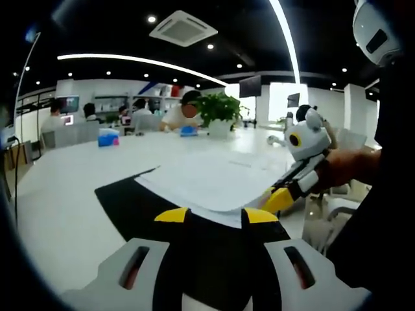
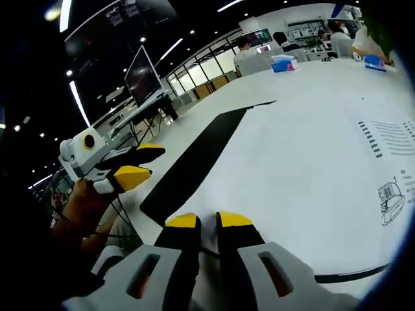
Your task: Flip through the bound document one page at a time
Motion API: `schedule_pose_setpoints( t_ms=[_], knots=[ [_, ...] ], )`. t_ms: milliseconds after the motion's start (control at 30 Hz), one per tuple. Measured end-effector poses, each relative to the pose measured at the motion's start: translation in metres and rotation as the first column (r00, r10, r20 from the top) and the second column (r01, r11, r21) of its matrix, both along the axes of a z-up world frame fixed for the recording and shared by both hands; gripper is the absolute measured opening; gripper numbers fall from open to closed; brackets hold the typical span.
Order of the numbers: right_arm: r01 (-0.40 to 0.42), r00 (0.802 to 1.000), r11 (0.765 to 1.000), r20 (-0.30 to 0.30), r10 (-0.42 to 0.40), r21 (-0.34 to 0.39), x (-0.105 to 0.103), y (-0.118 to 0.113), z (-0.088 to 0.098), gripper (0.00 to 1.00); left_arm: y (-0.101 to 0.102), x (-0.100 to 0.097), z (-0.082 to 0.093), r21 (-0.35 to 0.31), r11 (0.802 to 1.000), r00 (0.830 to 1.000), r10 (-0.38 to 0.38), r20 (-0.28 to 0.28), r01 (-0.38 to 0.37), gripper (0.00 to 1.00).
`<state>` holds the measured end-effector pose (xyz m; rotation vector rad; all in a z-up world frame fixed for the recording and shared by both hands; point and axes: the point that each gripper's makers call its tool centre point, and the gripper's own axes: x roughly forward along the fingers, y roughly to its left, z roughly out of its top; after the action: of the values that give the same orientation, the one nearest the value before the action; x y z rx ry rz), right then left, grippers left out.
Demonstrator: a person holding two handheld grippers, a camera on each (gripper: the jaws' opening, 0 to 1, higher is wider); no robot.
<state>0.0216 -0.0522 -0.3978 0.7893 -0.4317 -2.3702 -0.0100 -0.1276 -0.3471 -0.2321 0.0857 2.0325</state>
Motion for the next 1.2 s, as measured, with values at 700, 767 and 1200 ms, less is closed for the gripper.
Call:
schedule_pose_setpoints(
  t_ms=[700, 767, 1200],
  knots=[
    [-0.129, 0.992, 0.99, 0.0, 0.129, -0.05, 0.02, -0.025, 0.003, 0.17, 0.018, -0.005, -0.005, -0.019, 1.0, 0.999, -0.003, 0.048, 0.004, 0.32],
    [-0.14, 0.99, 0.989, -0.006, 0.139, -0.047, 0.022, -0.028, 0.003, 0.17, 0.023, -0.005, -0.005, -0.022, 1.0, 0.999, -0.011, 0.049, 0.012, 0.32],
    [-0.166, 0.986, 0.985, -0.039, 0.164, -0.037, 0.026, -0.031, 0.004, 0.2, 0.057, -0.014, -0.014, -0.091, 0.995, 0.995, -0.032, 0.09, 0.04, 0.3]
  ],
)
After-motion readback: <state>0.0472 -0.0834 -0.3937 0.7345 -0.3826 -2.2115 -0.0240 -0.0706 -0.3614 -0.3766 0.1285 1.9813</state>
